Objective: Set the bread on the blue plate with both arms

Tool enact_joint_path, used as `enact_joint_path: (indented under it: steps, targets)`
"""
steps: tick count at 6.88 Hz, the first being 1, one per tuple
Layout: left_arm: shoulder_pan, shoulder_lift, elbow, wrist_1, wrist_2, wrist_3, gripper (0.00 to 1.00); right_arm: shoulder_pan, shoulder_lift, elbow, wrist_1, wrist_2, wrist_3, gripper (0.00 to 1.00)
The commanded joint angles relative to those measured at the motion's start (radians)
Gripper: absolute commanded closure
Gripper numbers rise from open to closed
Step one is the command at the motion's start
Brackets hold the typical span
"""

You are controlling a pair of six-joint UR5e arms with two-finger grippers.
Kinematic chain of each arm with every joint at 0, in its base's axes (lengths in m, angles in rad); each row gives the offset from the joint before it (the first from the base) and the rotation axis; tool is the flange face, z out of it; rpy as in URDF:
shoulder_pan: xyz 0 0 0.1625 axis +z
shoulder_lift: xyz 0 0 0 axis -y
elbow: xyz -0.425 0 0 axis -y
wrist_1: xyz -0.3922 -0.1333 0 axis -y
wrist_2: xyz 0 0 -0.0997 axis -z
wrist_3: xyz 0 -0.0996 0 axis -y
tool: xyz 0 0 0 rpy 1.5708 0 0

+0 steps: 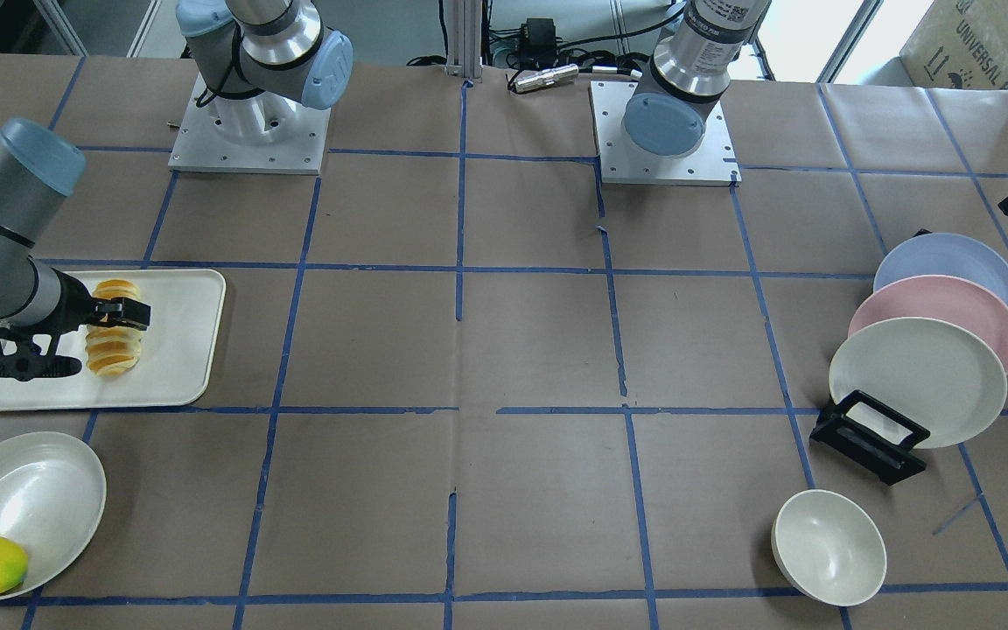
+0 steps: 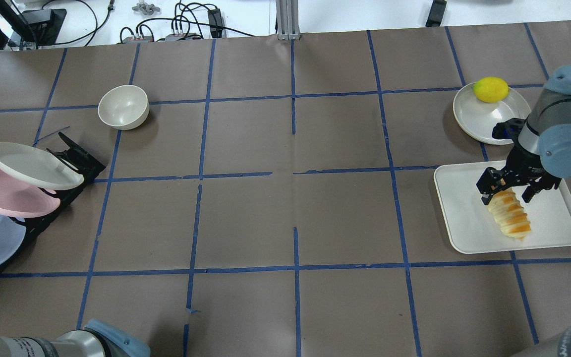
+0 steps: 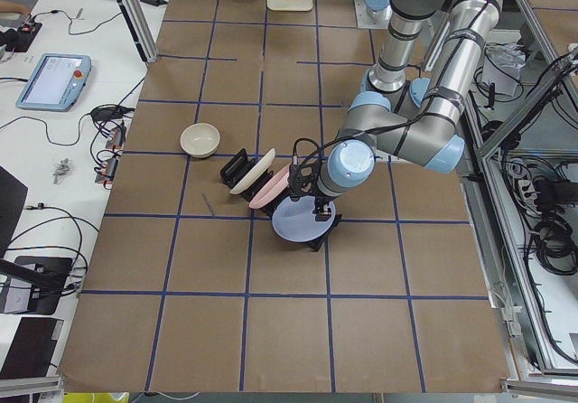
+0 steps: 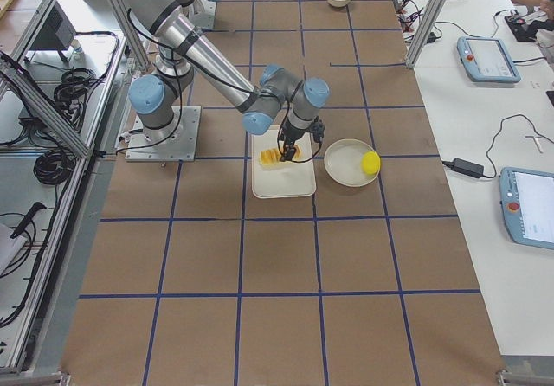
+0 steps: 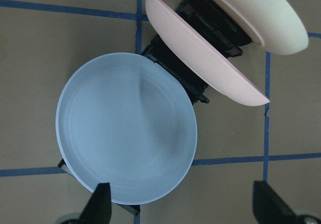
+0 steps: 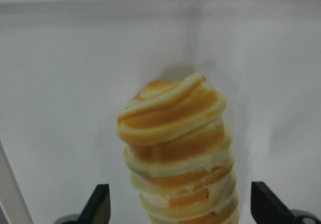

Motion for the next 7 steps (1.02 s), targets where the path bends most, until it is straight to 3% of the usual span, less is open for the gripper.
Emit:
enact_joint_path:
  steps: [1,2,3,4,6,7]
  targets:
    - [0.045,-0.101,0.004,0.086,0.032,0.031,0.00,0.005,0.022,-0.016,0.001,-0.007,-0.036,0.03]
    - [0.063,-0.151,0.020,0.086,0.032,0.037,0.00,0.011,0.035,-0.017,0.000,-0.010,-0.039,0.07]
    - [0.062,-0.187,0.038,0.086,0.023,0.043,0.00,0.012,0.036,-0.017,-0.001,-0.010,-0.030,0.22]
    - [0.058,-0.213,0.043,0.086,0.018,0.042,0.00,0.012,0.039,-0.017,-0.001,-0.012,-0.023,0.40]
    - [0.038,-0.233,0.041,0.113,0.016,0.031,0.00,0.012,0.039,-0.019,-0.001,-0.012,-0.007,0.87]
    - [0.034,-0.261,0.041,0.146,0.013,0.019,0.00,0.012,0.039,-0.022,-0.002,-0.012,-0.006,0.95]
